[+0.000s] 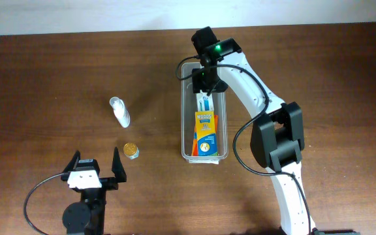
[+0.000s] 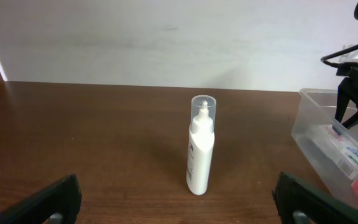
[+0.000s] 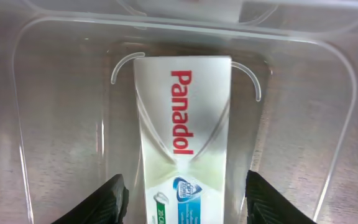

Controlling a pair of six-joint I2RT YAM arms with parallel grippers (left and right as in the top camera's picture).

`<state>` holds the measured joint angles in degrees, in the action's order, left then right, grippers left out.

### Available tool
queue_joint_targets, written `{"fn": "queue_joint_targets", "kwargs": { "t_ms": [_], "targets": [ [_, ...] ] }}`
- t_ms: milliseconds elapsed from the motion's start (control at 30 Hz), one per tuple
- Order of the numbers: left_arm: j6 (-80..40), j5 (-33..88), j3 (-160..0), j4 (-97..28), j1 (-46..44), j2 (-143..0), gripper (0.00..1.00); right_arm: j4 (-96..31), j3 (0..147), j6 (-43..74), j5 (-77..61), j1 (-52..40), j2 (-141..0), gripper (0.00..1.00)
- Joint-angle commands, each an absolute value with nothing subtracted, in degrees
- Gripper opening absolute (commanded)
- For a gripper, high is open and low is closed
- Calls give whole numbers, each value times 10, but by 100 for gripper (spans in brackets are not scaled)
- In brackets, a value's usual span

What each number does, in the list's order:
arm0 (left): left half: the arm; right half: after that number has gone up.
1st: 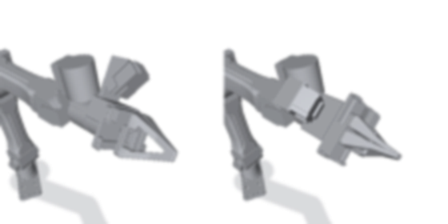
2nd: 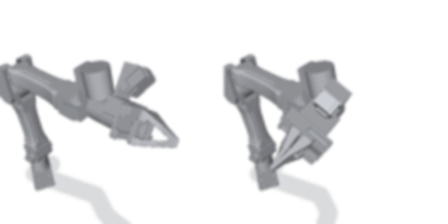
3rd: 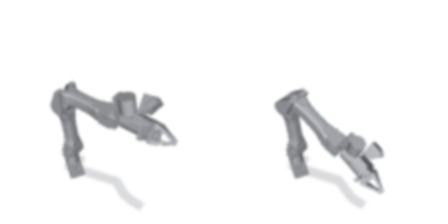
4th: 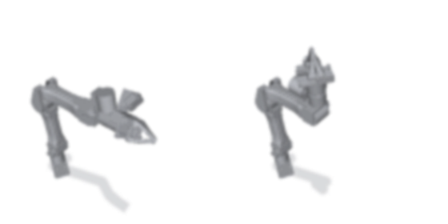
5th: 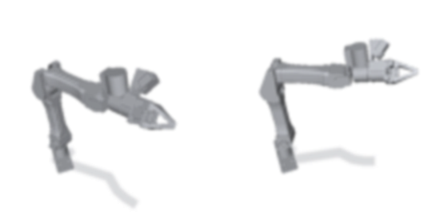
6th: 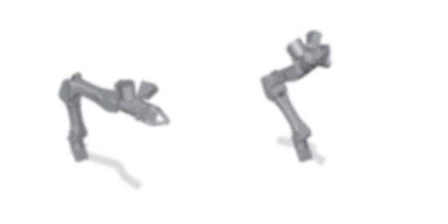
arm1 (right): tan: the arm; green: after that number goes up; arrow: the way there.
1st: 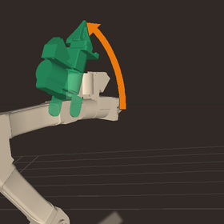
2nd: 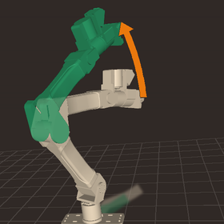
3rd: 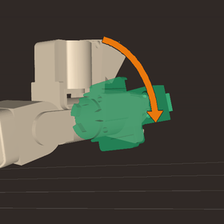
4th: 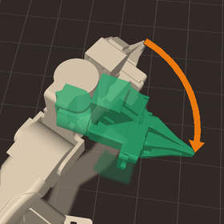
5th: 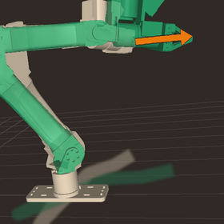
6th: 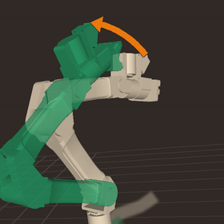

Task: Pack container
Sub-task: 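Lower the Panadol box into the container's far end and release, then raise the right gripper and retract it to the upper right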

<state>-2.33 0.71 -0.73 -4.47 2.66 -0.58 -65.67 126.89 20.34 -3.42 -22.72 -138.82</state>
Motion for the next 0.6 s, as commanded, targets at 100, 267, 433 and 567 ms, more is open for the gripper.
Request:
{"fn": "queue_joint_targets", "kwargs": {
  "t_ms": [100,267,433,567],
  "targets": [
    [-12,15,-5,-46,29,-3,99,-655,1265,200,-23,-229,-1393,54],
    [-12,15,-5,-46,29,-3,99,-663,1284,200,-23,-225,-1387,54],
    [-12,15,-5,-46,29,-3,99,-689,1345,200,-24,-223,-1371,54],
    [-12,15,-5,-46,29,-3,99,-754,1427,200,-47,-225,-1364,48]
  ]
}}
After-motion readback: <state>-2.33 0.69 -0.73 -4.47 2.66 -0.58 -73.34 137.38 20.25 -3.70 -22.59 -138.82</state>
